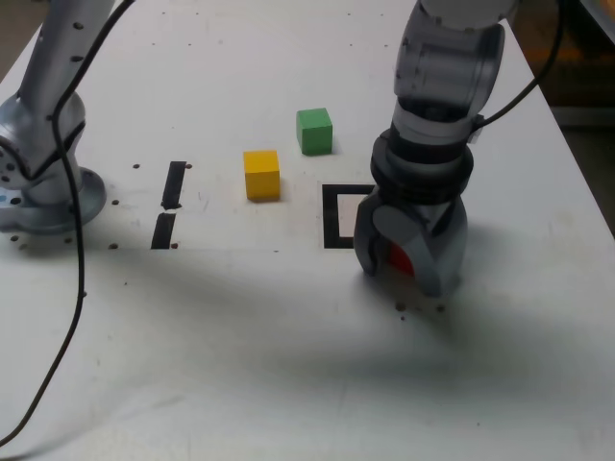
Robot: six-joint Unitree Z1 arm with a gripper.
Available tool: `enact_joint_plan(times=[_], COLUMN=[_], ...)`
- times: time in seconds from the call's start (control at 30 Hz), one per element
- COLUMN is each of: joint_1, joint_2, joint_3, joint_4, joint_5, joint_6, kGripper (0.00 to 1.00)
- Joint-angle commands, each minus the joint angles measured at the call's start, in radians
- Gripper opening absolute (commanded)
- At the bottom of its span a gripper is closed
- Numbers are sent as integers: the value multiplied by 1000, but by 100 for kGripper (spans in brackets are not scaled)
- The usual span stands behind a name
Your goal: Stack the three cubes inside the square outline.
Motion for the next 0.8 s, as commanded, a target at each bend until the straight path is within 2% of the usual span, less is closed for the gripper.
enact_joint_plan(times=[0.0, 0.2, 0.5, 0.77], joint_1=[-4, -7, -1, 19], joint_2=[-19, -81, -188, -216], joint_3=[0, 10, 33, 83], joint_4=[-1, 30, 134, 114], joint_5=[4, 27, 93, 98], joint_6=[-10, -70, -235, -360], kGripper=[20, 18, 18, 19])
